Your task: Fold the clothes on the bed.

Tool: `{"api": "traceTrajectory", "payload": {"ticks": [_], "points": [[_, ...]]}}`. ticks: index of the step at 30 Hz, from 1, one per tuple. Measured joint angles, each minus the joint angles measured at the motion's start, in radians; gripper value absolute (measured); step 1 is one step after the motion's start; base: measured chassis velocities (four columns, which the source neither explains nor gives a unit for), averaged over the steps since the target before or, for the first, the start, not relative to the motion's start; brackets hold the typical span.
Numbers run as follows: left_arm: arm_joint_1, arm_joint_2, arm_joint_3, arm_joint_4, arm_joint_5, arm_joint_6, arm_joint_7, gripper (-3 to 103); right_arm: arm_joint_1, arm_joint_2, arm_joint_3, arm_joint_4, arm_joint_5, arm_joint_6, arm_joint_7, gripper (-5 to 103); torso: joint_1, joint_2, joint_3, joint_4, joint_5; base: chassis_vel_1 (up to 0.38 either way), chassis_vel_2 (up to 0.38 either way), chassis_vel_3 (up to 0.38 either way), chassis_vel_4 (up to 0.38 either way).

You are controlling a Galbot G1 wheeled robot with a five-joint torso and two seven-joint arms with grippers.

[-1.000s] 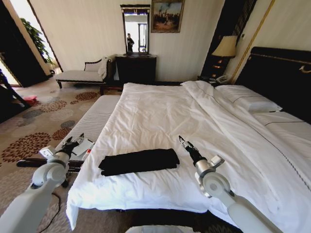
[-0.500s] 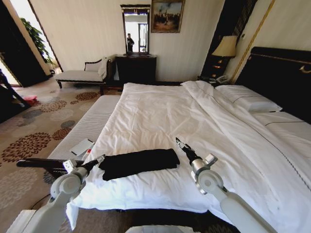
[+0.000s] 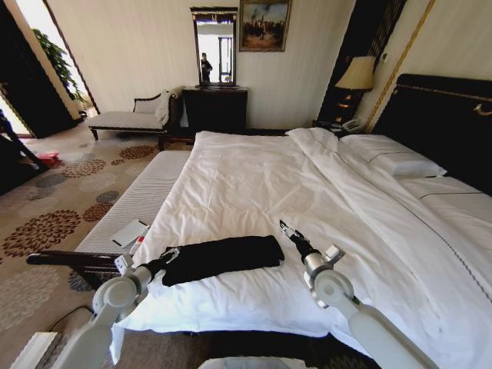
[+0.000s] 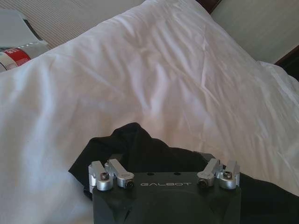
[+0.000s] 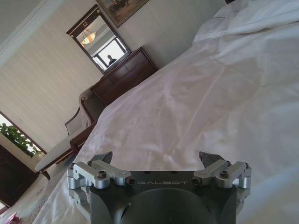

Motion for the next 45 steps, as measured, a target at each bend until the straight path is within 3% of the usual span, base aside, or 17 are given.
{"api": "traceTrajectory", "payload": {"ticks": [1,5,7,11,13,14,17,21,23,29,30,33,35,39,42,45], "points": [[0.0,0.0,0.0,0.0,0.0,0.0,0.0,83,0.0,0.0,0.0,0.0,0.0,0.0,0.0,100,0.0,0.0,0.0,0.0,0.0,0.0,0.0,0.0,0.0],[0.031,0.01,-0.007,-0.029,0.016,-0.003,0.007,61,-0.012,0.001,0.009,0.003,-0.003,0.0,0.0,100,0.0,0.0,0.0,0.0001,0.0001,0.0,0.0,0.0,0.0],[0.037,0.011,-0.007,-0.032,0.021,-0.004,0.007,61,-0.014,0.002,0.009,0.003,-0.004,0.0,0.0,100,0.0,0.0,0.0,0.0001,0.0001,0.0,0.0,0.0,0.0],[0.057,0.009,-0.007,-0.035,0.056,-0.006,0.016,39,-0.018,0.005,0.011,0.011,-0.005,0.0,0.0,100,0.0,0.0,0.0,0.0,0.0,0.0,0.0,0.0,0.0],[0.062,0.009,-0.008,-0.037,0.062,-0.007,0.017,39,-0.019,0.005,0.012,0.012,-0.005,0.0,0.0,100,0.0,0.0,0.0,0.0,0.0,0.0,0.0,0.0,0.0],[0.071,0.009,-0.013,-0.042,0.068,-0.008,0.019,28,-0.021,0.005,0.015,0.013,-0.006,0.001,0.0,100,0.0,0.0,0.0,0.0,0.0,0.0,0.0,0.0,0.0],[0.084,0.009,-0.022,-0.054,0.076,-0.011,0.021,20,-0.026,0.005,0.018,0.013,-0.007,0.002,0.0,100,0.0,0.0,0.0,-0.0001,0.0,0.0,0.0,0.0,0.0],[0.103,0.011,-0.039,-0.068,0.098,-0.022,0.026,40,-0.037,0.005,0.021,0.013,-0.011,0.003,0.0,100,0.0,0.0,0.0,0.0001,0.0,0.0,0.0,0.0,0.0],[0.104,0.01,-0.04,-0.066,0.109,-0.025,0.03,40,-0.037,0.005,0.021,0.014,-0.011,0.004,0.0,100,0.0,0.0,0.0,0.0,0.0,0.0,0.0,0.0,0.0],[0.1,0.001,-0.039,-0.052,0.123,-0.027,0.033,66,-0.041,0.001,0.024,0.023,-0.011,0.005,0.001,100,0.0,0.0,0.0,0.0,0.0,0.0,0.0,0.0,0.0],[0.1,0.001,-0.039,-0.052,0.123,-0.027,0.033,66,-0.041,0.001,0.024,0.023,-0.011,0.005,0.001,100,0.0,0.0,0.0,0.0,0.0,0.0,0.0,0.0,0.0],[0.13,0.003,-0.044,-0.081,0.13,-0.027,0.033,83,-0.046,-0.004,0.031,0.026,-0.01,0.007,0.001,100,0.0,0.0,0.0,0.0,0.0,0.0,0.0,0.0,0.0],[0.141,0.005,-0.048,-0.092,0.133,-0.027,0.032,83,-0.047,-0.005,0.033,0.026,-0.01,0.007,0.001,100,0.0,0.0,0.0,0.0001,0.0001,0.0,0.0,0.0,0.0],[0.154,0.003,-0.051,-0.117,0.138,-0.03,0.03,101,-0.047,-0.005,0.034,0.027,-0.008,0.009,0.001,100,0.0,0.0,0.0,0.0001,0.0,0.0,0.0,0.0,0.0],[0.147,-0.004,-0.042,-0.117,0.139,-0.03,0.029,98,-0.047,-0.004,0.035,0.027,-0.008,0.009,0.003,100,0.0,0.0,0.0,0.0001,0.0,0.0,0.0,0.0,0.0],[0.14,-0.009,-0.033,-0.107,0.145,-0.03,0.029,89,-0.048,-0.004,0.034,0.028,-0.008,0.009,0.004,100,0.0,0.0,0.0,0.0,0.0001,0.0,0.0,0.0,0.0]]}}
